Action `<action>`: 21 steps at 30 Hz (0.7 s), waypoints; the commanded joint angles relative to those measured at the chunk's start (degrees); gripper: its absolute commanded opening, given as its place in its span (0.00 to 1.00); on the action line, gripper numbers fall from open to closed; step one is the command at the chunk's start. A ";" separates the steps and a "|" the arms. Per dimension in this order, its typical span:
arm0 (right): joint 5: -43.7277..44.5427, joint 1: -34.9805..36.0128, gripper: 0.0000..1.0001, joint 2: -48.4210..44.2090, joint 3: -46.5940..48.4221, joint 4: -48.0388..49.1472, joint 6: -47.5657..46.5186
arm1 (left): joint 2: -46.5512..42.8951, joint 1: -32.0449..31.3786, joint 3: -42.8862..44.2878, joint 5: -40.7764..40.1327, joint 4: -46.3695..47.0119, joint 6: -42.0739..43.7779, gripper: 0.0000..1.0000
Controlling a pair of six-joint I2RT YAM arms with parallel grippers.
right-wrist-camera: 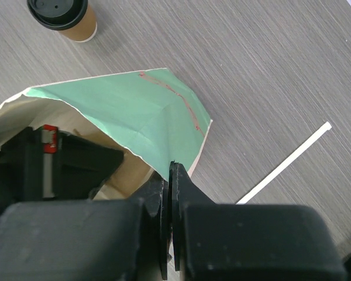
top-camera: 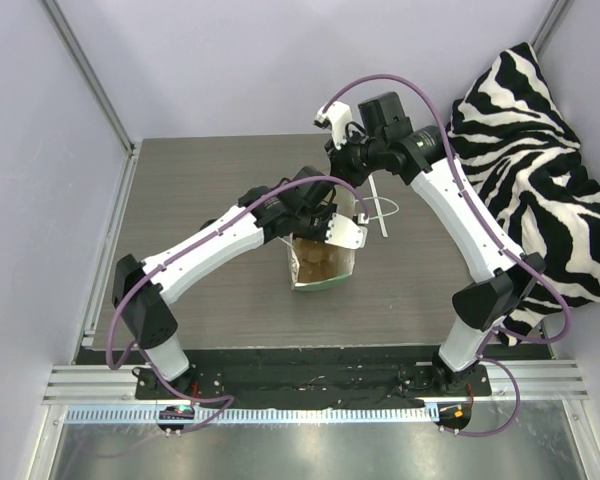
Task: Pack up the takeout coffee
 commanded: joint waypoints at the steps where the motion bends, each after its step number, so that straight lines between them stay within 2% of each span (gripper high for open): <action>1: -2.84 0.28 0.01 -4.23 -0.49 3.06 -0.26 | 0.68 0.21 1.45 -0.07 -1.09 -1.02 0.02; 13: -6.18 0.19 0.01 -5.02 -2.26 2.72 -3.42 | 7.44 3.81 5.58 2.48 -4.61 -0.93 0.06; 21: -7.94 0.19 0.01 -5.11 -3.22 0.78 -5.27 | 7.18 3.81 4.27 0.11 -0.66 -0.32 0.09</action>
